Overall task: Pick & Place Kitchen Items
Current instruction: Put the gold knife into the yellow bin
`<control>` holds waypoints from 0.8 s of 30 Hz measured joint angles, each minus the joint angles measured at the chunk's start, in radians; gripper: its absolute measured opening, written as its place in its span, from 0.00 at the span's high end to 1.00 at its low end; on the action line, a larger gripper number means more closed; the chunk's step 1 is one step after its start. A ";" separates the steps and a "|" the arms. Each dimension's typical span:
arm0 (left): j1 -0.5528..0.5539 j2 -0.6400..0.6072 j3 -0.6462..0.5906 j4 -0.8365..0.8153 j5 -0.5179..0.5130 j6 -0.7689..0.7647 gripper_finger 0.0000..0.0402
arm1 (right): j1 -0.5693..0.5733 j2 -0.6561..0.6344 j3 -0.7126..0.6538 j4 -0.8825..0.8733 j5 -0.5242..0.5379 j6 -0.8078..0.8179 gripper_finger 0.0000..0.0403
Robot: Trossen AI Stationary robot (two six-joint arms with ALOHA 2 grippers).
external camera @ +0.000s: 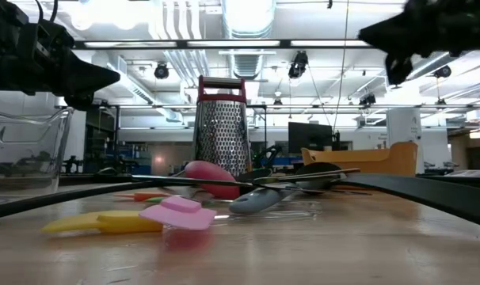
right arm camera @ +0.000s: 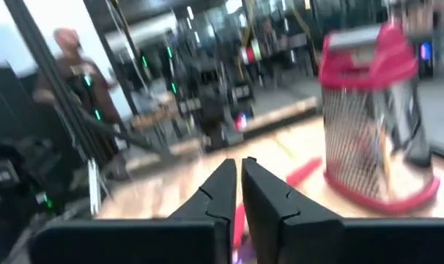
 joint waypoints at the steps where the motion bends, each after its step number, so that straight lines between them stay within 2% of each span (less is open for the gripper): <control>1: 0.000 0.000 0.000 0.000 0.000 0.000 0.94 | 0.001 0.050 0.035 -0.031 0.000 0.009 0.90; 8: 0.000 0.000 0.000 0.000 0.000 0.000 0.94 | 0.001 0.392 0.316 -0.319 0.000 0.039 0.75; 15: 0.000 0.000 0.000 0.000 0.000 0.000 0.94 | 0.004 0.708 0.511 -0.470 -0.001 0.020 0.61; 19: 0.000 0.000 0.000 0.000 0.000 0.000 0.94 | 0.024 0.848 0.590 -0.523 -0.014 0.032 0.55; 24: 0.000 0.000 0.000 0.000 0.000 0.000 0.94 | 0.039 0.987 0.708 -0.720 -0.050 0.100 0.51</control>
